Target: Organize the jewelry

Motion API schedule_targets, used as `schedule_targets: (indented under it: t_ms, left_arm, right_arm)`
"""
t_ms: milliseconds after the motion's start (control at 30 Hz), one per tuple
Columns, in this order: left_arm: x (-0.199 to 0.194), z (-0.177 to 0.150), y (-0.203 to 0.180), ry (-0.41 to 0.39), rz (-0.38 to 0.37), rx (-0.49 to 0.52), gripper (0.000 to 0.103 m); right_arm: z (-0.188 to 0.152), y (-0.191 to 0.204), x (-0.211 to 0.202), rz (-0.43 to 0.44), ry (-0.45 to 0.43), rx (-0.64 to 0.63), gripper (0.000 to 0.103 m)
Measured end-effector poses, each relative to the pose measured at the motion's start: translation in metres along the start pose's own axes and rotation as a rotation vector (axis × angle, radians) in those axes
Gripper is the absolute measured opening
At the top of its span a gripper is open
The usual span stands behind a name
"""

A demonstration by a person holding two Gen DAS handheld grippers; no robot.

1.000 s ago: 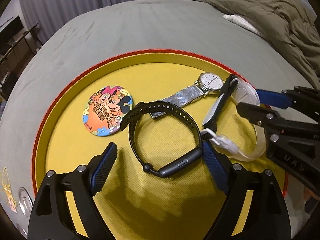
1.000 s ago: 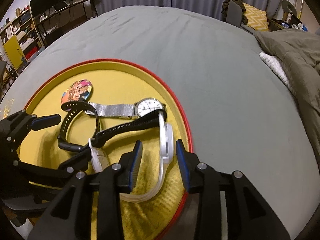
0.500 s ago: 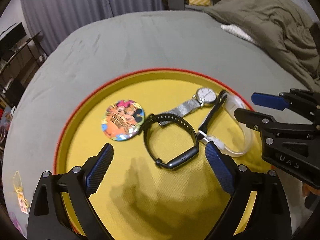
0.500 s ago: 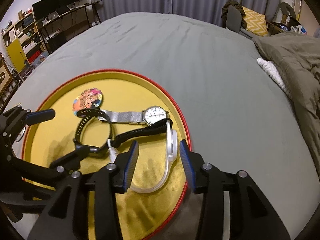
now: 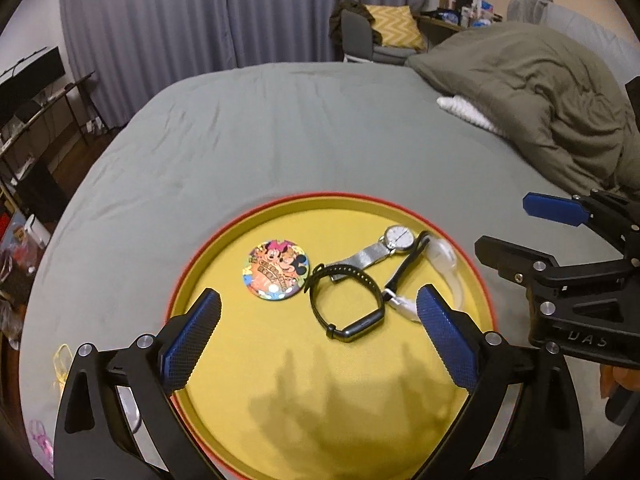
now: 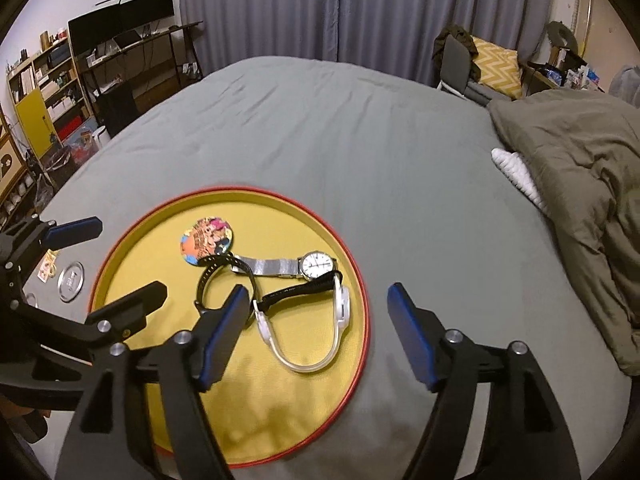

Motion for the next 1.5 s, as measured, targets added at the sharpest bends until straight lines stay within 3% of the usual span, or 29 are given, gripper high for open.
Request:
schedule_targets:
  t_ms: [167, 300, 500, 667, 833, 1167, 1500]
  left_arm:
    - [-0.023, 0.000, 0.006, -0.022, -0.008, -0.003, 0.097]
    - [-0.040, -0.001, 0.012, -0.038, -0.014, -0.005, 0.098]
    - [-0.068, -0.001, 0.023, -0.070, -0.023, -0.012, 0.098]
    - [-0.094, -0.003, 0.037, -0.100, -0.038, -0.027, 0.098]
    - [-0.121, -0.006, 0.059, -0.122, -0.064, -0.042, 0.098]
    - [-0.162, -0.025, 0.116, -0.165, -0.043, -0.057, 0.098]
    - [-0.172, -0.062, 0.197, -0.152, -0.008, -0.133, 0.098]
  right_arm:
    - [0.000, 0.003, -0.021, -0.009, -0.015, 0.003, 0.075]
    - [0.001, 0.005, -0.039, -0.013, -0.032, 0.009, 0.086]
    - [0.004, 0.010, -0.066, -0.014, -0.056, 0.015, 0.087]
    - [0.008, 0.021, -0.084, 0.011, -0.067, 0.024, 0.094]
    - [0.015, 0.046, -0.104, 0.029, -0.080, 0.005, 0.094]
    - [0.028, 0.108, -0.130, 0.005, -0.100, -0.069, 0.095]
    - [0.044, 0.180, -0.126, 0.049, -0.105, -0.123, 0.095]
Point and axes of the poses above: each gripper's, at about its wrist camera, not at the fingertips, and x roughly the way its jaws point, y to its left, z to its top, the point moved 4 cm from there along x, roughly the way its jaws point, and after that the axes turned 10 degrees about y, right-handed, at the moved point
